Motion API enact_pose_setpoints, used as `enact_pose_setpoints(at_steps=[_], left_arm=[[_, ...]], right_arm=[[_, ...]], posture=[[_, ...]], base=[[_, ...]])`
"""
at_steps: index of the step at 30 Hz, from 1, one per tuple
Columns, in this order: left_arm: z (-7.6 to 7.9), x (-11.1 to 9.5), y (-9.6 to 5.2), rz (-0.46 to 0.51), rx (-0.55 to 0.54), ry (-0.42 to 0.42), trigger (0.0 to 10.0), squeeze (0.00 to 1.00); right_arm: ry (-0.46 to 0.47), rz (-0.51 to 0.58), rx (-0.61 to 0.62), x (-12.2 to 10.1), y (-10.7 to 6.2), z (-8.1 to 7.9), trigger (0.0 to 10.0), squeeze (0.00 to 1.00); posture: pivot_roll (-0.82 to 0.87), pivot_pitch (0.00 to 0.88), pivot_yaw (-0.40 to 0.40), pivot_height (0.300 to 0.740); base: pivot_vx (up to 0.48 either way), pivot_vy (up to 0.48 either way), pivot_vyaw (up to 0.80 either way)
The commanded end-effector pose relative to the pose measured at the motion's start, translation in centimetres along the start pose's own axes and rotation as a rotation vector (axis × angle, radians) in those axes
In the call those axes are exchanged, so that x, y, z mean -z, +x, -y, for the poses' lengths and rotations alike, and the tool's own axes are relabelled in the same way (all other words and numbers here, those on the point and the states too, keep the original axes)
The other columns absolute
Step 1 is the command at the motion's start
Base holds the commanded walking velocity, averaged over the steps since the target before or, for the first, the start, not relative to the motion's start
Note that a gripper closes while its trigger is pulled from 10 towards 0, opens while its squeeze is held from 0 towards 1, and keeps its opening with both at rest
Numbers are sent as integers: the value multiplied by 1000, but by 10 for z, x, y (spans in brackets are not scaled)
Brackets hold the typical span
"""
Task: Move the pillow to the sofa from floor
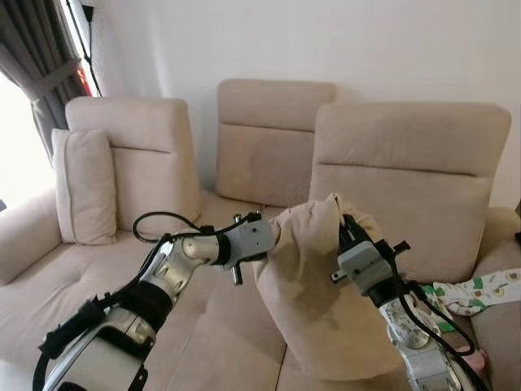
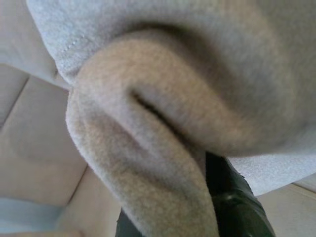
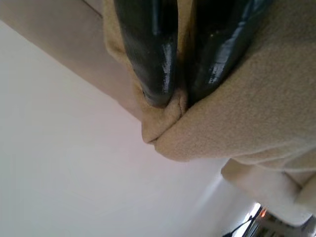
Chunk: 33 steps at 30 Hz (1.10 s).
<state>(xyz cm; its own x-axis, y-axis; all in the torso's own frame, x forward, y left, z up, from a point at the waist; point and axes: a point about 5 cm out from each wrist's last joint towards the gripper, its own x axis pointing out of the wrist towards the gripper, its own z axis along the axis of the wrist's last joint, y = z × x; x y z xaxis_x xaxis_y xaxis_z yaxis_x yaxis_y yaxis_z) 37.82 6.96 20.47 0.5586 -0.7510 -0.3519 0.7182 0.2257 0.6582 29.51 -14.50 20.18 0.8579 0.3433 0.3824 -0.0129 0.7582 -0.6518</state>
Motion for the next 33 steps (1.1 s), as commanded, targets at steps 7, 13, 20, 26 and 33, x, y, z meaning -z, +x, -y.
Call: enact_pose_setpoints(at_steps=[7, 13, 20, 26, 33], left_arm=[[-4, -40, 11, 151, -10, 107, 10000, 0], [-1, -40, 13, 159, 3, 106, 10000, 0], [-1, -39, 13, 155, 2, 105, 10000, 0], [-2, -38, 12, 153, -5, 105, 10000, 0], [-5, -37, 12, 143, -17, 107, 10000, 0]], right_arm=[[39, 18, -21, -8, 8, -9, 10000, 0], [44, 11, -21, -8, 7, -10, 10000, 0], [48, 3, -12, -7, 7, -10, 10000, 0], [47, -3, -5, -7, 8, -9, 10000, 0], [35, -29, 9, -3, 9, -10, 10000, 0]], posture=[[-179, 0, 75, 740], [-178, 0, 73, 740], [-175, 0, 71, 740], [-173, 0, 71, 740], [-174, 0, 72, 740]], base=[[0, 0, -558], [0, 0, -781], [0, 0, -783], [0, 0, -800], [0, 0, -686]])
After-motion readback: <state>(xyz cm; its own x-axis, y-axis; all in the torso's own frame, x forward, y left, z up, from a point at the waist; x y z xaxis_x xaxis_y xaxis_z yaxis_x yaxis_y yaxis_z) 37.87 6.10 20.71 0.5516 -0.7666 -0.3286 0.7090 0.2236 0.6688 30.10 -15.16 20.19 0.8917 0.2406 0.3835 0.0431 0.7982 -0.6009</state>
